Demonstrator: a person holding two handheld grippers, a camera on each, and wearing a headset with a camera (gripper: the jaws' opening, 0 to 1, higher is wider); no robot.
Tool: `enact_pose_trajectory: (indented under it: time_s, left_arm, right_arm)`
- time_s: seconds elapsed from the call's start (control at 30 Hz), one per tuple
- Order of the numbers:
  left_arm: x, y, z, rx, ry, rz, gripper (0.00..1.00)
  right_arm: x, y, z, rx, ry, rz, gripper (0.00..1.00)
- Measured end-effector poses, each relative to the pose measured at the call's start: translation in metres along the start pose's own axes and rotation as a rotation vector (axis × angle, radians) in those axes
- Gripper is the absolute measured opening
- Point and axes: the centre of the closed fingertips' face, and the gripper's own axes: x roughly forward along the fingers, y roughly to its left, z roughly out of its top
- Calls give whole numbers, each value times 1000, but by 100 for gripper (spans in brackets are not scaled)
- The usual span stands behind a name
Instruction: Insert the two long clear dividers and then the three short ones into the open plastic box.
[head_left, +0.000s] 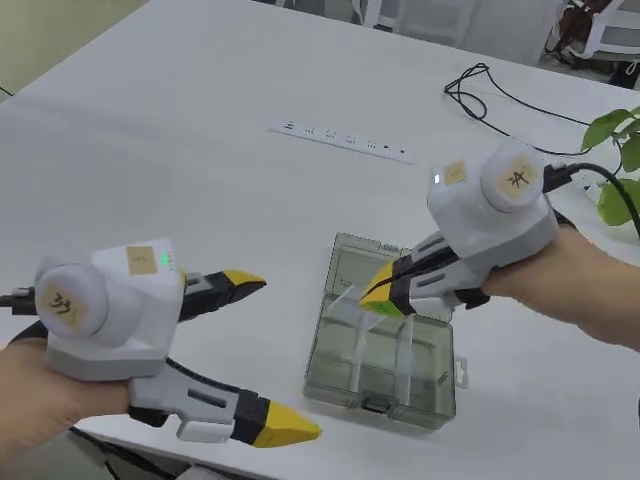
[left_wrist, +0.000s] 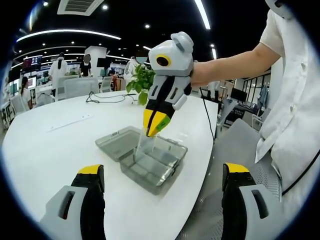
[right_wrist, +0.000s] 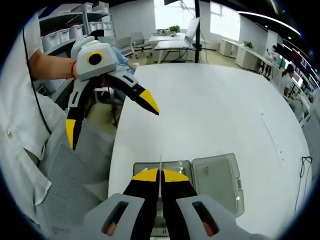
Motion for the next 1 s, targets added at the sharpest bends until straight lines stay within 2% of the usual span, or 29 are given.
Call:
enact_pose_trajectory:
  time_s: [0.2,0.4,0.6,0.87,1.0]
  left_arm:
    - [-1,1,-1,-9,-6,0,100]
    - [0,2,1,-16,-19,2,100]
    - [2,2,0,-22,-20,0,100]
    - [4,1,-3,-32,-13,-8,100]
    - [4,1,-3,-31,-12,-9,100]
  right_arm:
    - [13,-1,-11,20,13,6,2]
    - [15,-5,-16,16,24,1,2]
    - [18,-6,-16,20,18,4,2]
    - [29,-7,-14,8,18,-1,2]
    - [34,-6,-16,3,34,2,2]
